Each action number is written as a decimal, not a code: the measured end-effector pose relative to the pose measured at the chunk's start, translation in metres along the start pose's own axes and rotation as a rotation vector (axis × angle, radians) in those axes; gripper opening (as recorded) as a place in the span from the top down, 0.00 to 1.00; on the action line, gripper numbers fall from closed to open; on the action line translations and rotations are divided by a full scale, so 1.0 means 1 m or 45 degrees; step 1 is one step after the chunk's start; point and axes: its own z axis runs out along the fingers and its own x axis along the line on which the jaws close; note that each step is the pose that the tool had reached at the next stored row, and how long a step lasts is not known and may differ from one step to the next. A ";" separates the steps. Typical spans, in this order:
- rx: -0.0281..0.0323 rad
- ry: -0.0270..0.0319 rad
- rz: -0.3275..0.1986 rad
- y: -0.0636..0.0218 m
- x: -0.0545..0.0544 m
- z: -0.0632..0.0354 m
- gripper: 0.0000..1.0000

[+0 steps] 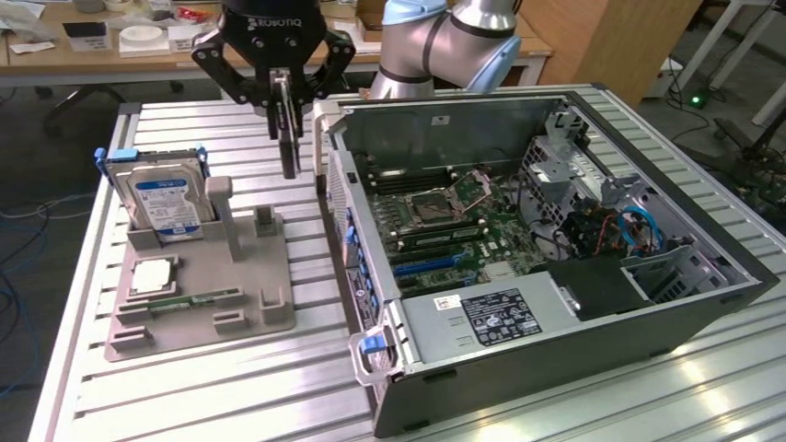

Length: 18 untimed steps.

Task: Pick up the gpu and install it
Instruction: 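Pick up the gpu and move the gpu toward the slot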

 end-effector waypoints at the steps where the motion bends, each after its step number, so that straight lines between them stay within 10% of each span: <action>1: -0.0002 0.0001 0.000 0.0001 -0.002 0.0000 0.72; 18: -0.0004 0.0000 0.000 0.0008 -0.029 0.0018 0.72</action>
